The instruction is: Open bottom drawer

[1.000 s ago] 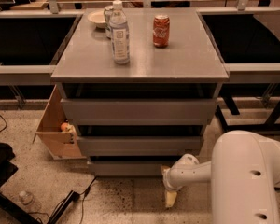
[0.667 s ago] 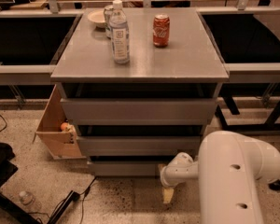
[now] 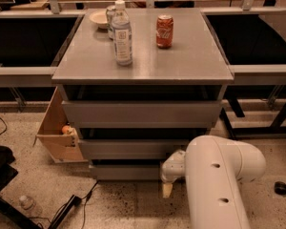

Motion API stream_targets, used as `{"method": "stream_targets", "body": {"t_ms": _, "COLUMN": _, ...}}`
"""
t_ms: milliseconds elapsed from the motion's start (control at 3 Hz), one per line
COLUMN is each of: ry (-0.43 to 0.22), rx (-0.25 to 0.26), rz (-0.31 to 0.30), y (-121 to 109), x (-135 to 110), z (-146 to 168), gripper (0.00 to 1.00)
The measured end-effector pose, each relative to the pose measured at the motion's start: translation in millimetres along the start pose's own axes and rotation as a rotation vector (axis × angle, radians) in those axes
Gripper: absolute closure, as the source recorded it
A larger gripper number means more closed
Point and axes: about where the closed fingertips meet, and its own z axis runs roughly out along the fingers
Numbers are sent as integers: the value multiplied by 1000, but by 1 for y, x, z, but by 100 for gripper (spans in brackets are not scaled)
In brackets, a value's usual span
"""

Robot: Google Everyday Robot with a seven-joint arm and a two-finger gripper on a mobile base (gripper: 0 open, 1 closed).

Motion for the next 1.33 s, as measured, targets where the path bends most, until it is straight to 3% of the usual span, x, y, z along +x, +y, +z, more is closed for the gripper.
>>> {"method": "stream_targets", "body": {"t_ms": 333, "ry": 6, "rx": -6, "rz": 22, "y": -11, "x": -6, "z": 14, "gripper": 14}}
{"method": "stream_targets", "body": {"t_ms": 667, "ry": 15, "rx": -23, "rz": 77, "y": 2, "x": 10, "z": 24, "gripper": 45}}
{"method": "stream_targets", "body": {"t_ms": 1333, "ry": 15, "rx": -21, "rz": 78, "y": -2, "x": 8, "z": 10, "gripper": 92}}
